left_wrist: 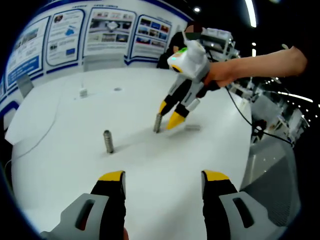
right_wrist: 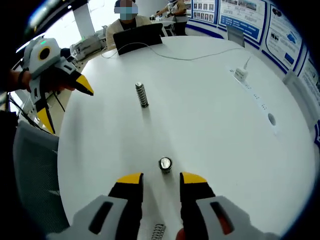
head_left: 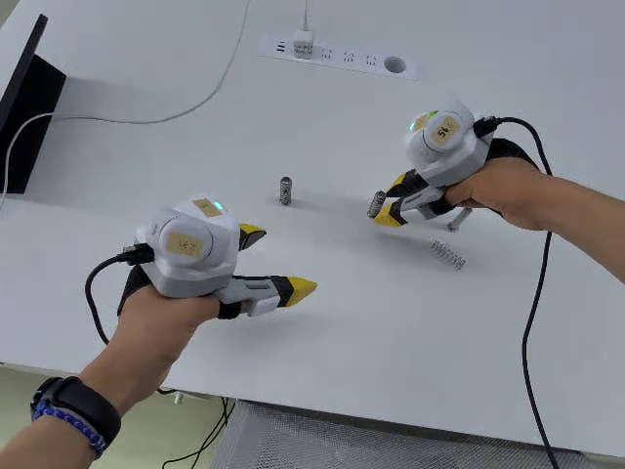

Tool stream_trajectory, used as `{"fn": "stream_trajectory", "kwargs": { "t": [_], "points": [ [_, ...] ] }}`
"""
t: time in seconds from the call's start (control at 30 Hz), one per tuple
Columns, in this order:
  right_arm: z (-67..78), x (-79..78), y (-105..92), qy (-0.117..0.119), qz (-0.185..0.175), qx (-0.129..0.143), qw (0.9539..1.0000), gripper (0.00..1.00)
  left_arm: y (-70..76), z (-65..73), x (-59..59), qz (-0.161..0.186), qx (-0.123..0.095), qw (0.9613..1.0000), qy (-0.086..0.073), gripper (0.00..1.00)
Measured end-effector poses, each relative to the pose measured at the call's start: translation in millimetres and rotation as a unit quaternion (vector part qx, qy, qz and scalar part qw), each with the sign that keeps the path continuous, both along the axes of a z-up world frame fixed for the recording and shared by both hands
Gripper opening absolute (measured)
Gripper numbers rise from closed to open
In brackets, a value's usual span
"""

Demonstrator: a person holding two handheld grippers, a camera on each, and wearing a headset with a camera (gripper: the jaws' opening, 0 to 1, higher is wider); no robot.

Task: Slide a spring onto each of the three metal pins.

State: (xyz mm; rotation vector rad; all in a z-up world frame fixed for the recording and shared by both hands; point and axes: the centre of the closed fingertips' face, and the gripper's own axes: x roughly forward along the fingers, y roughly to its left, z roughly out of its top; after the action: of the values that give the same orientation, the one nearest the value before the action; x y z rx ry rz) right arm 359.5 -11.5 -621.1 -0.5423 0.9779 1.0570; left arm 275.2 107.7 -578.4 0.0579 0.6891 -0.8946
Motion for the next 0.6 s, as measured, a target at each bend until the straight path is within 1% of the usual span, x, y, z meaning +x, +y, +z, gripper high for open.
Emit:
{"fn": "stream_trajectory", "kwargs": {
  "t": [0.07, 0.13, 0.3, 0.4, 0.53, 0.6],
  "points": [
    [-0.8, -2.5, -2.0, 0.002, -0.007, 0.004, 1.0000, 0.31, -0.7, 0.4, -0.2, 0.001, -0.003, 1.0000, 0.001, 0.63],
    [-1.7, -2.6, -3.3, 0.002, -0.018, 0.008, 0.9998, 0.32, -0.6, -0.4, -0.1, 0.002, -0.003, 1.0000, 0.001, 0.62],
    [-0.1, -1.7, -4.1, 0.000, -0.054, 0.027, 0.9982, 0.32, 0.6, -1.3, -0.7, 0.004, -0.004, 1.0000, 0.001, 0.62],
    [2.1, -4.1, -2.5, 0.003, -0.080, 0.049, 0.9956, 0.35, 1.1, -2.9, -1.9, 0.005, -0.002, 1.0000, 0.003, 0.62],
    [-0.6, -12.0, -4.3, 0.008, -0.093, 0.057, 0.9940, 0.42, 1.7, -2.1, -2.4, 0.006, -0.003, 1.0000, 0.003, 0.62],
    [-2.8, -14.2, -5.9, 0.003, -0.103, 0.062, 0.9928, 0.44, 2.4, -2.5, -2.3, 0.007, -0.004, 1.0000, 0.003, 0.62]
  ]
}}
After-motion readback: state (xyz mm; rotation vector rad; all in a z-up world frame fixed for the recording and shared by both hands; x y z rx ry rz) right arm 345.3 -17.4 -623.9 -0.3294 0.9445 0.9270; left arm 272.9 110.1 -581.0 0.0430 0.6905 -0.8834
